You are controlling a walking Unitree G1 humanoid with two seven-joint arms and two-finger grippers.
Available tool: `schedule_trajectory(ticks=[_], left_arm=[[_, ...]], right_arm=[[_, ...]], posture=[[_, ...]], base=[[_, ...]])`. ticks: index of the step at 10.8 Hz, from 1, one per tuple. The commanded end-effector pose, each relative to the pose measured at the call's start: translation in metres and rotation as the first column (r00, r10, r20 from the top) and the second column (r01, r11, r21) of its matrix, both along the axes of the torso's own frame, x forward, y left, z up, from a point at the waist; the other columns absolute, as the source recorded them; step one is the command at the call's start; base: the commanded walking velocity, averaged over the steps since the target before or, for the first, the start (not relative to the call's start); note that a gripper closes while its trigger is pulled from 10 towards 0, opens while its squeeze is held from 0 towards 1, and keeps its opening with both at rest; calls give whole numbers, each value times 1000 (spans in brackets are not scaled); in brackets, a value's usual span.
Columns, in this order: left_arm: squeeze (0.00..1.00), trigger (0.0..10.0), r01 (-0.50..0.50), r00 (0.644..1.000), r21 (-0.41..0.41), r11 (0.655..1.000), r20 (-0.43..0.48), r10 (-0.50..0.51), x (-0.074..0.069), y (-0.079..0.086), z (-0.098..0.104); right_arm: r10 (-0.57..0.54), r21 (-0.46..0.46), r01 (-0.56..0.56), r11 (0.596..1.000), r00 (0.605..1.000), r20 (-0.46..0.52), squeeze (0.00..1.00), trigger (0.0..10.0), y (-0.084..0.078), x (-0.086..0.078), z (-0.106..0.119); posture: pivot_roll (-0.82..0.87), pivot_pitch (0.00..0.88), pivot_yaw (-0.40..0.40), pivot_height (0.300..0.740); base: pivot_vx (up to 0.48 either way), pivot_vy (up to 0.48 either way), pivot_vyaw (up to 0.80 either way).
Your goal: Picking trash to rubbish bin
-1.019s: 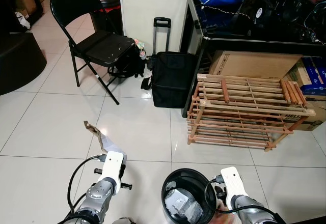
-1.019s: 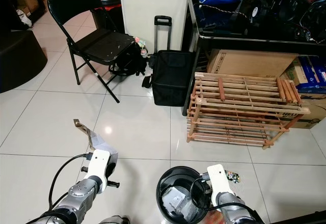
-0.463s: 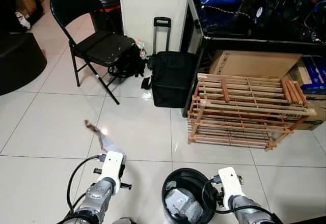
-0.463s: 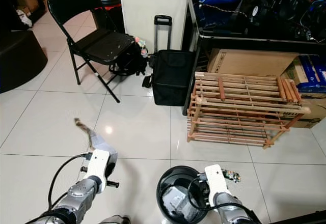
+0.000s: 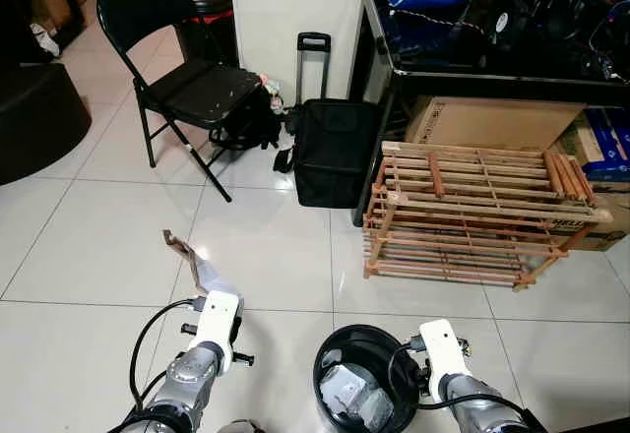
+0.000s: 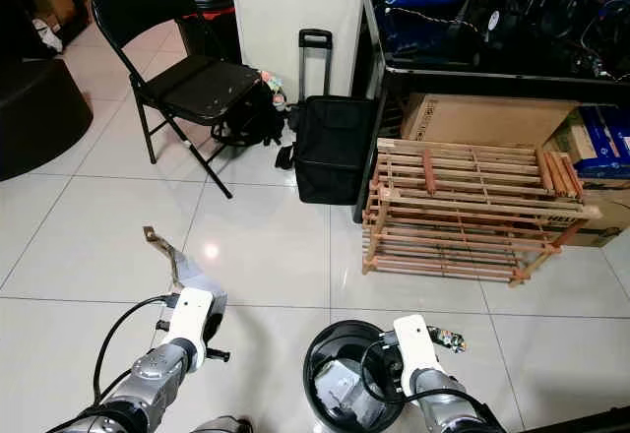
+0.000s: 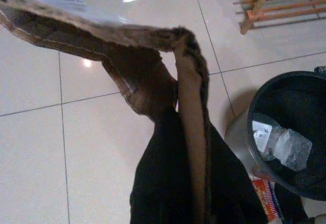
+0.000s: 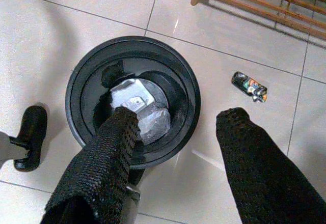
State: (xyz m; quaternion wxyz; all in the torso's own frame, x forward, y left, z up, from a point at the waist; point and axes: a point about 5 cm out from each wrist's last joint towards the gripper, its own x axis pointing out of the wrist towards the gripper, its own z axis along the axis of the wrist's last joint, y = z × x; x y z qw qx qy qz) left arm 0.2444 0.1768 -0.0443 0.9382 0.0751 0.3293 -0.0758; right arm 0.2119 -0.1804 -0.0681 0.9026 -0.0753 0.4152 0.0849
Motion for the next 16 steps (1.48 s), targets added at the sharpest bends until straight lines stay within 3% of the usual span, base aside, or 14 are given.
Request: schedule_trajectory(ticks=[1, 11, 16], left_arm=[[0, 10000, 13, 1000, 14, 1000, 2, -13, 2, -1, 1], [0, 10000, 16, 1000, 15, 1000, 20, -16, 6, -2, 4], [0, 10000, 14, 1000, 29, 999, 18, -15, 6, -2, 4]], right_arm=[[-13, 11, 13, 1000, 1000, 15, 0, 10000, 0, 4, 2], [-18, 19, 18, 1000, 1000, 10, 0, 10000, 1, 1, 0], [-31, 19, 31, 999, 999, 16, 0, 10000, -2, 3, 2]], posture=[[95, 21, -31, 740], [93, 0, -31, 740], [89, 33, -39, 740]], base=[[0, 0, 0], [0, 0, 0], [0, 0, 0]])
